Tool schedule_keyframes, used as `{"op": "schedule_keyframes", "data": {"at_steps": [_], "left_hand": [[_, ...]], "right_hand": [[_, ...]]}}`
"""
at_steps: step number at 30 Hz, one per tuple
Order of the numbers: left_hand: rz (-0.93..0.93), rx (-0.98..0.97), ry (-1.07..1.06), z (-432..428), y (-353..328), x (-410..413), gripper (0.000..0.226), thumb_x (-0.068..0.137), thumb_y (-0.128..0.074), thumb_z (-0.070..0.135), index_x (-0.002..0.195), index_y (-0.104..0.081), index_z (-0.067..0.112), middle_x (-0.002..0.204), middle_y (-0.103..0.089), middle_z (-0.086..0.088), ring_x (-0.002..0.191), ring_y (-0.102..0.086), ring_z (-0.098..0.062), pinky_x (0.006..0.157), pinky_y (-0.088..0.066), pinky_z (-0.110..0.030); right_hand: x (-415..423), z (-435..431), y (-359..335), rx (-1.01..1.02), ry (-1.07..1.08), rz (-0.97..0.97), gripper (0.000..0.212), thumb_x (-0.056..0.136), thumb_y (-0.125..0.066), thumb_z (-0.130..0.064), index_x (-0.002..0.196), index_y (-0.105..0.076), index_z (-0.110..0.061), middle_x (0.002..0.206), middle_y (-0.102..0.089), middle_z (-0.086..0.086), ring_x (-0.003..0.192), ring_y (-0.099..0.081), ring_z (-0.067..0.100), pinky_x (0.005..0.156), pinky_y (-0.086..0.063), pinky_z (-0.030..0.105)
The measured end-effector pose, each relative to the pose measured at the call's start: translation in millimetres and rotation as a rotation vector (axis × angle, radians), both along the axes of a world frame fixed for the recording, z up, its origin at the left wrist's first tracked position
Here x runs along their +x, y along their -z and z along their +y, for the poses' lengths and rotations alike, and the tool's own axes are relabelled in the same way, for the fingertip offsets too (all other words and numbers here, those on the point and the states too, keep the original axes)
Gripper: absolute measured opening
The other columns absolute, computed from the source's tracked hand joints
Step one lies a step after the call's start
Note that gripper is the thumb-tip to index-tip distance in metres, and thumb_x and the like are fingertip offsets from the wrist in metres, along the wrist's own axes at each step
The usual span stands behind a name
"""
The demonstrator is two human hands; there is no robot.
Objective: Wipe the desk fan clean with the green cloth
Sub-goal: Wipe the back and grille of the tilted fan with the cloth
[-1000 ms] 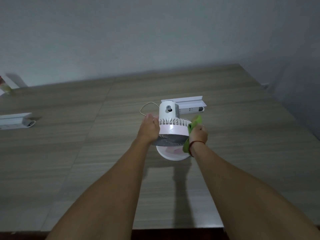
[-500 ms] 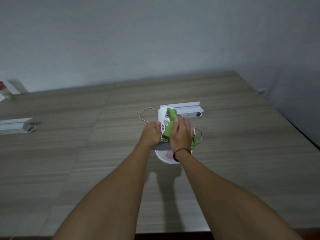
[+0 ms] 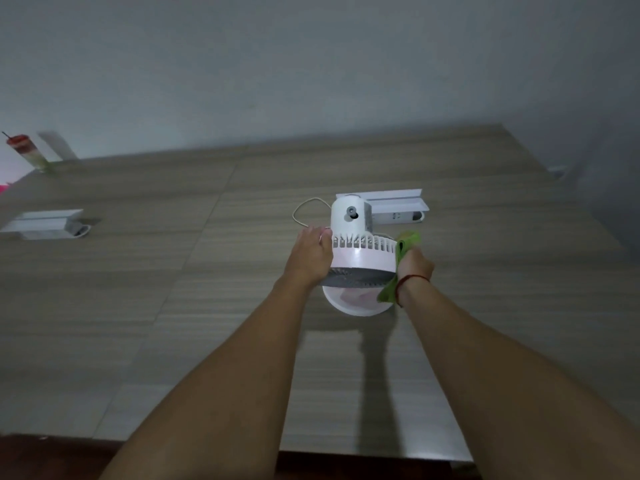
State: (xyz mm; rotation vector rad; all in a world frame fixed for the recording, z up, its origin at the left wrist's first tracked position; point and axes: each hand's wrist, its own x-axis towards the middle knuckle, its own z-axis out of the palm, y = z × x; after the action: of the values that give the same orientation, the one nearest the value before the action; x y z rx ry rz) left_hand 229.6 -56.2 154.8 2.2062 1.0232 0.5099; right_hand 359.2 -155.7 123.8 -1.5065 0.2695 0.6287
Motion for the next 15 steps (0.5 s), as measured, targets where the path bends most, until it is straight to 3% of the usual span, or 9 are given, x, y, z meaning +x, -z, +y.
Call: {"op": "schedule_keyframes", "data": {"at_steps": [2, 5, 7, 9, 11, 13, 15], "left_hand": [[0.02, -0.011, -0.006, 1.4, -0.2, -1.1, 0.041, 0.102, -0.025, 0.024, 0.099, -0.06, 0.001, 0.108, -0.057, -0.02, 0.105, -0.051, -0.032, 0.092, -0.041, -0.041], [0.033, -0.04, -0.02, 1.5, -4.6, 2.2, 0.044, 0.102, -0.024, 0.026, 0.096, -0.06, -0.001, 0.104, -0.058, -0.022, 0.103, -0.054, -0.036, 0.089, -0.043, -0.044], [0.044, -0.05, -0.02, 2.0, -7.0, 5.1, 0.044, 0.102, -0.025, 0.026, 0.095, -0.058, -0.002, 0.103, -0.058, -0.023, 0.103, -0.053, -0.036, 0.089, -0.042, -0.044], [0.043, -0.086, -0.028, 2.9, -9.6, 7.6, 0.041, 0.103, -0.026, 0.024, 0.096, -0.058, -0.003, 0.107, -0.058, -0.024, 0.107, -0.051, -0.036, 0.092, -0.039, -0.042], [0.043, -0.117, -0.02, 4.9, -13.4, 8.8, 0.04, 0.103, -0.027, 0.023, 0.099, -0.058, -0.002, 0.111, -0.058, -0.025, 0.111, -0.051, -0.038, 0.093, -0.039, -0.04], [0.054, -0.115, -0.015, 4.8, -18.6, 6.1, 0.04, 0.102, -0.031, 0.024, 0.108, -0.06, -0.002, 0.119, -0.06, -0.023, 0.115, -0.053, -0.036, 0.094, -0.04, -0.037], [-0.004, -0.024, -0.065, 1.5, -23.9, 2.0, 0.037, 0.101, -0.036, 0.025, 0.11, -0.063, 0.001, 0.117, -0.063, -0.02, 0.113, -0.056, -0.035, 0.093, -0.043, -0.038]], "right_hand": [[-6.7, 3.0, -8.1, -0.062, 0.035, -0.167, 0.038, 0.097, -0.034, -0.024, 0.108, -0.061, 0.0, 0.11, -0.063, 0.019, 0.093, -0.06, 0.031, 0.082, -0.049, 0.037], [-28.0, 1.1, -24.8, -0.135, -0.008, -0.469, 0.038, 0.101, -0.03, -0.023, 0.1, -0.06, 0.001, 0.087, -0.054, 0.01, 0.079, -0.049, 0.023, 0.065, -0.035, 0.028], [-40.5, 1.9, -29.1, -0.105, -0.074, -0.726, 0.038, 0.101, -0.031, -0.025, 0.091, -0.06, -0.003, 0.08, -0.054, 0.01, 0.076, -0.05, 0.024, 0.066, -0.036, 0.028], [-49.1, 6.1, -29.3, -0.141, -0.219, -0.942, 0.038, 0.1, -0.031, -0.024, 0.103, -0.064, -0.004, 0.1, -0.065, 0.016, 0.1, -0.058, 0.029, 0.084, -0.041, 0.034], [-57.0, 6.0, -32.0, -0.199, -0.403, -1.087, 0.045, 0.097, -0.029, -0.025, 0.127, -0.057, -0.007, 0.136, -0.056, 0.012, 0.135, -0.042, 0.026, 0.114, -0.028, 0.039], [-61.3, 0.7, -37.2, -0.19, -0.541, -1.163, 0.051, 0.095, -0.026, -0.027, 0.138, -0.047, -0.012, 0.149, -0.044, 0.005, 0.146, -0.026, 0.02, 0.121, -0.012, 0.037], [-56.8, -3.7, -40.2, -0.145, -0.58, -1.152, 0.052, 0.094, -0.026, -0.026, 0.141, -0.043, -0.012, 0.151, -0.041, 0.006, 0.146, -0.025, 0.021, 0.12, -0.013, 0.035]]}}
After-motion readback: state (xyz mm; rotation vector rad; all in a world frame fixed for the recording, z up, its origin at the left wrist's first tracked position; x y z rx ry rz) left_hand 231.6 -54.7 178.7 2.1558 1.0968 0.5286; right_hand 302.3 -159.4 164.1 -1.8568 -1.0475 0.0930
